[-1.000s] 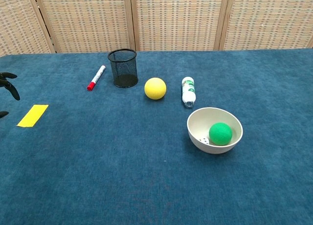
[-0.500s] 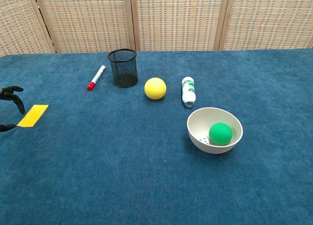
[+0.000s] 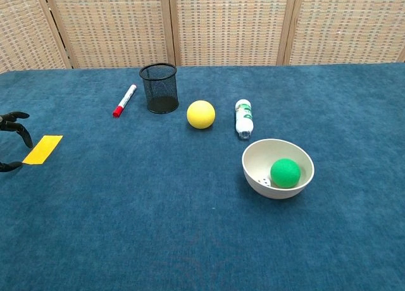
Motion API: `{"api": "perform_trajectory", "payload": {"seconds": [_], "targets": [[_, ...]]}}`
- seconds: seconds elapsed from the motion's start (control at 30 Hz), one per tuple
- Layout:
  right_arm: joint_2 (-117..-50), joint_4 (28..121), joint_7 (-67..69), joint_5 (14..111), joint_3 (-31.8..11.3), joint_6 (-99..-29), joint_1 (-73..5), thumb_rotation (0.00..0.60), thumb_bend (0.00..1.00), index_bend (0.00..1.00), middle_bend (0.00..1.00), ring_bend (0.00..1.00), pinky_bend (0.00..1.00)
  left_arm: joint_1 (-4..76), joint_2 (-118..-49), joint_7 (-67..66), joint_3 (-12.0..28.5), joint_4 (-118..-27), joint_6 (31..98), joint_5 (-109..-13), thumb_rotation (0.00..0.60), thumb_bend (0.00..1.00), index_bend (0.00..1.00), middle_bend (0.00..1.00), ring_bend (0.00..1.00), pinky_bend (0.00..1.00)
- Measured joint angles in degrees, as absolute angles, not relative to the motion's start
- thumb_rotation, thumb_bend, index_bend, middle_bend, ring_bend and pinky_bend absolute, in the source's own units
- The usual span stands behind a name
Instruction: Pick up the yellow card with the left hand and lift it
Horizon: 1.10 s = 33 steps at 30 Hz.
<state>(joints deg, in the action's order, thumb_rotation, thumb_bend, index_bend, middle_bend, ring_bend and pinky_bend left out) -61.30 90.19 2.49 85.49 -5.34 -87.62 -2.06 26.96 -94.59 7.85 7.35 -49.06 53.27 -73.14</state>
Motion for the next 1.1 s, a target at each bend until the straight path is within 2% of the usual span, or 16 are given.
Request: {"api": "perform_trajectory", "payload": {"seconds": [0.43,0.67,0.9,1.1], "targets": [[-61.2,90.1,3.0,85.1,-5.5,-87.7,-2.0,0.600,0.00,0.05,0.00,0.00,0.00,27.7,-97.5,7.1,7.5,-45.2,52.7,-73.1,0.600,0.33,0.39,0.00,0.00,0.00],[-61.2,89.9,3.5,85.0,-5.6,-87.8,-2.0,0.600,0.00,0.05,0.00,0.00,0.00,29.2,-98.9,6.5,9.2,-43.6,52.9,-72.4,0.600,0.34,0.39,0.00,0.00,0.00],[-61.2,89.7,3.6,84.8,-5.6,-87.5,-2.2,0.600,0.00,0.05,0.00,0.00,0.00,29.8,-98.3,6.2,10.2,-45.3,55.2,-72.7,0.600,0.33,0.39,0.00,0.00,0.00],[-61.1,89.8,3.8,84.9,-5.5,-87.5,-2.1,0.600,0.00,0.05,0.00,0.00,0.00,29.5,-96.2,5.2,9.2,-48.1,54.1,-73.0,0.600,0.34,0.39,0.00,0.00,0.00]]}}
